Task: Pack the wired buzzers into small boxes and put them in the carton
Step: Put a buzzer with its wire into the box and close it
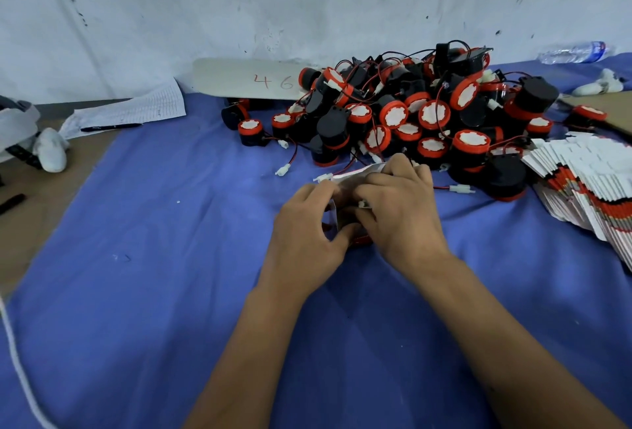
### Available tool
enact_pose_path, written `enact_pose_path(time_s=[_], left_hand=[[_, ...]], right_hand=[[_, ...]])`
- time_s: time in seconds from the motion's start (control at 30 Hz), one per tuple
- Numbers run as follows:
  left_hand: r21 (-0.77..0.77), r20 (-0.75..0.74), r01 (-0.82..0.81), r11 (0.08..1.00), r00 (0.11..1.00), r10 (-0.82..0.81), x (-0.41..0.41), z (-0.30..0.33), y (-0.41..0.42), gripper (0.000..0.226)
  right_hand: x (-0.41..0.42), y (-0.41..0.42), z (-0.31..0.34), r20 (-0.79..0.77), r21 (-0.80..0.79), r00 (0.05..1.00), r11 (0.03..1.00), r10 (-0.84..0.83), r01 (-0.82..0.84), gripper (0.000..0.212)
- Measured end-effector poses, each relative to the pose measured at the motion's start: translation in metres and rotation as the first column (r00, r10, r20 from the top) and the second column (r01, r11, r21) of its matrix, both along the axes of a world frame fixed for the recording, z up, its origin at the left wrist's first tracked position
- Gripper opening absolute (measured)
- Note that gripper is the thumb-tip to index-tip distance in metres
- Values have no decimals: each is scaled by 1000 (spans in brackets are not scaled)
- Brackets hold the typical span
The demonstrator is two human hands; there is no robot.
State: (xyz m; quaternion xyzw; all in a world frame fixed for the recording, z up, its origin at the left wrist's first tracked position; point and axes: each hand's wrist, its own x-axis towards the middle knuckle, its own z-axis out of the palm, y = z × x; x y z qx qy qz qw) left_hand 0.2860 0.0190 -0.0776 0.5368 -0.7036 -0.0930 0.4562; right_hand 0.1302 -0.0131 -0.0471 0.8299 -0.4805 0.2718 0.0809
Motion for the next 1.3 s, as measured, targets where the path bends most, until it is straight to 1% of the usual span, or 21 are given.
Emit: enact_pose_path(time_s=[0.07, 0.17, 0.27, 0.37, 0.5, 0.57, 0.63, 0.7, 0.8, 0.93, 1.0, 1.03, 1.1, 1.13, 1.2, 1.23, 1.3], left_hand=[[-2, 26, -2, 1000, 1000, 2, 1, -1, 0, 40], [35, 68, -26, 999, 997, 24, 2, 1, 1, 41], [43, 122, -49, 998, 992, 44, 2, 3, 2, 40], [47, 169, -91, 995, 982, 82, 0, 3, 2, 38], [68, 187, -126, 990, 976, 111, -3, 3, 2, 37], [76, 179, -126, 989, 977, 111, -4, 3, 3, 35], [68, 168, -125, 990, 979, 112, -5, 3, 4, 33], [57, 171, -128, 990, 978, 116, -5, 3, 4, 32], [33, 179, -112, 993, 978, 104, -7, 1, 3, 36], [17, 70, -6, 1000, 998, 5, -7, 5, 3, 43], [23, 37, 35, 999, 999, -35, -5, 6, 3, 41], [18, 46, 49, 999, 998, -49, -4, 6, 2, 39], [8, 67, 69, 998, 995, -69, -2, 6, 2, 33], [7, 69, 72, 997, 995, -73, -2, 5, 2, 32], [9, 65, 64, 998, 996, -64, -1, 4, 1, 30], [7, 64, 55, 998, 996, -55, -1, 4, 1, 30], [-3, 69, 39, 999, 997, -38, -1, 3, 0, 31]], right_hand=[[-2, -2, 0, -18, 15, 999, 999, 41, -41, 18], [-10, -5, -3, -34, 50, 991, 991, 128, -126, 22], [-17, -7, -6, -57, 46, 979, 980, 196, -193, 23], [-18, -6, -4, 17, -21, 979, 979, 203, -203, 21], [-23, -5, 2, 160, -77, 967, 979, 200, -190, 28], [-21, -3, 4, 180, -78, 955, 971, 237, -226, 29], [-18, -1, 4, 167, -55, 947, 961, 276, -271, 27], [-20, -3, 4, 144, 2, 953, 963, 268, -271, 21], [-26, -6, 3, 150, 74, 962, 968, 227, -239, 23], [-22, -3, 3, 182, 15, 957, 973, 224, -231, 17], [-19, -3, 2, 208, 11, 956, 977, 206, -212, 16], [-18, -4, 1, 210, 27, 961, 982, 179, -188, 16], [-14, -5, 0, 214, 99, 971, 986, 111, -134, 16], [-13, -6, 0, 189, 129, 978, 984, 94, -120, 17], [-11, -5, -1, 92, 105, 989, 986, 118, -128, 18], [-11, -5, -2, 77, 89, 987, 984, 144, -151, 19], [-15, -5, -2, 102, 92, 978, 977, 180, -190, 22]])
